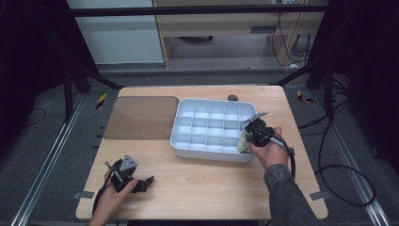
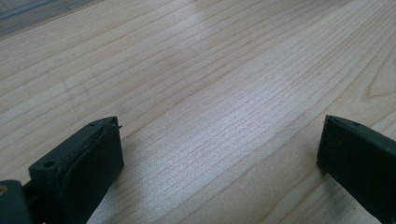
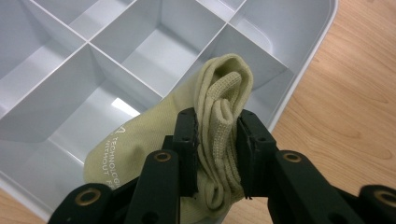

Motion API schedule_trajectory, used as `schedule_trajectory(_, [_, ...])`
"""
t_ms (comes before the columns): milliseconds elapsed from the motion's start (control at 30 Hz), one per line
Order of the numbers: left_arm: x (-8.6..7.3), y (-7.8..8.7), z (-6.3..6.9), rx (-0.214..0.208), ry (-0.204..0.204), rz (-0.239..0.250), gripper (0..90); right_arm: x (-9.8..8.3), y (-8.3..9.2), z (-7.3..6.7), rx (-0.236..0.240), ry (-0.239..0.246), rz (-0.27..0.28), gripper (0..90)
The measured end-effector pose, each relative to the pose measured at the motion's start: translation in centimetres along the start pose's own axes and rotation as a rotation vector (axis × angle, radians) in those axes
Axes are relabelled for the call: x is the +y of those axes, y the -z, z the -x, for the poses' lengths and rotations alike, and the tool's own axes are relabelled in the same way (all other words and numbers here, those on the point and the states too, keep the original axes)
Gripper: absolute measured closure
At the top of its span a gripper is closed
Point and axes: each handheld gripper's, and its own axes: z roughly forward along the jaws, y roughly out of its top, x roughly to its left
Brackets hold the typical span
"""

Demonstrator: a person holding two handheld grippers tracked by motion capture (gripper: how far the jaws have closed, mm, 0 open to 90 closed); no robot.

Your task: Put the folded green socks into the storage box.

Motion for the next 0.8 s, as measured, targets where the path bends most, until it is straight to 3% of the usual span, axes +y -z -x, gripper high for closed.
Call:
schedule_trajectory(233, [0.0,0.0,0.0,0.001,-0.003,0.000,0.0,0.4,-0.1,0.4,-0.021,0.008,0.004,71.6])
schedule_trajectory(800, [0.0,0.0,0.0,0.000,-0.001,-0.001,0.0,1.9,2.0,0.7,-0.089,0.067,0.041,71.5])
